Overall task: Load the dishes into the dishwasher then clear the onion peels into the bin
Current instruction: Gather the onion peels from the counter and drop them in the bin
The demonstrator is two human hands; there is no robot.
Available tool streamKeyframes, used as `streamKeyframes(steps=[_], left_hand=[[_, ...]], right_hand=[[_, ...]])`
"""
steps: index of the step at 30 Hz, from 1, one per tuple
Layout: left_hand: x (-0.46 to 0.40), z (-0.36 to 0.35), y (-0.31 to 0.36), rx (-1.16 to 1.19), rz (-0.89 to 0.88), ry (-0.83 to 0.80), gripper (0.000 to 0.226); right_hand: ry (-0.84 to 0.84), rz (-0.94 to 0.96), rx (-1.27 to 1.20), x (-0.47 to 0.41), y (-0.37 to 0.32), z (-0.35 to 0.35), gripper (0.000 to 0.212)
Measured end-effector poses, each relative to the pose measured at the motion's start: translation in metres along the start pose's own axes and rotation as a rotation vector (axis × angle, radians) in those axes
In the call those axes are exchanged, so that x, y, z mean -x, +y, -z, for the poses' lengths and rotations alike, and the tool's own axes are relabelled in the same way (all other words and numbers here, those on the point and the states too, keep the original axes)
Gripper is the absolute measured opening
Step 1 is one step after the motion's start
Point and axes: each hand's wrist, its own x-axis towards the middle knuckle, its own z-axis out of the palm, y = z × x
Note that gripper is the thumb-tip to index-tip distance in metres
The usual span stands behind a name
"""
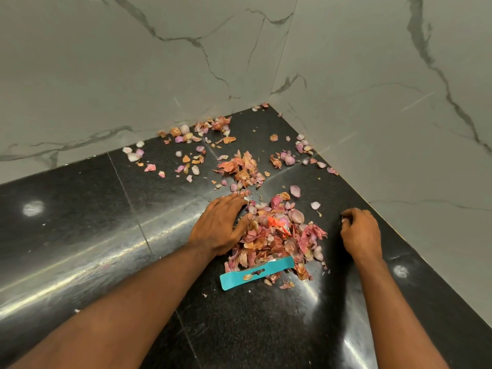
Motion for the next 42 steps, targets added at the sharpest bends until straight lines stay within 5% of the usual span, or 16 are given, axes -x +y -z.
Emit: streamKeyframes(steps=[6, 8, 11, 16, 23, 29, 35, 38, 42], left_hand=[[0.0, 0.002, 0.0, -0.003, 0.0, 0.0, 0.063], [0.0, 0.002, -0.001, -0.006, 0.0, 0.0, 0.063], [0.002, 0.0, -0.002, -0.002, 0.002, -0.004, 0.063], [0.0, 0.001, -0.001, 0.019, 0.001, 0.002, 0.065], [0.001, 0.001, 0.0, 0.024, -0.001, 0.006, 0.063], [0.002, 0.002, -0.004, 0.013, 0.002, 0.011, 0.063], [0.003, 0.002, -0.002, 0.026, -0.014, 0.024, 0.06], [0.0, 0.002, -0.001, 0.021, -0.005, 0.022, 0.061], [0.001, 0.0, -0.003, 0.02, -0.006, 0.018, 0.061]], right_hand=[[-0.425, 0.165, -0.591, 0.029, -0.043, 0.016, 0.015], [-0.287, 0.173, -0.671, 0.029, -0.052, 0.012, 0.012], [-0.045, 0.156, -0.543, 0.016, -0.049, -0.004, 0.027], [-0.309, 0.219, -0.273, -0.001, -0.054, -0.028, 0.074], [-0.472, 0.337, -0.715, 0.033, -0.085, -0.031, 0.05], [-0.049, 0.179, -0.857, 0.021, -0.088, -0.02, 0.038], [-0.504, 0.247, -0.679, 0.041, -0.097, -0.026, 0.037], [-0.398, 0.278, -0.812, 0.046, -0.099, -0.018, 0.031], [-0.047, 0.243, -0.811, 0.03, -0.09, -0.011, 0.035]])
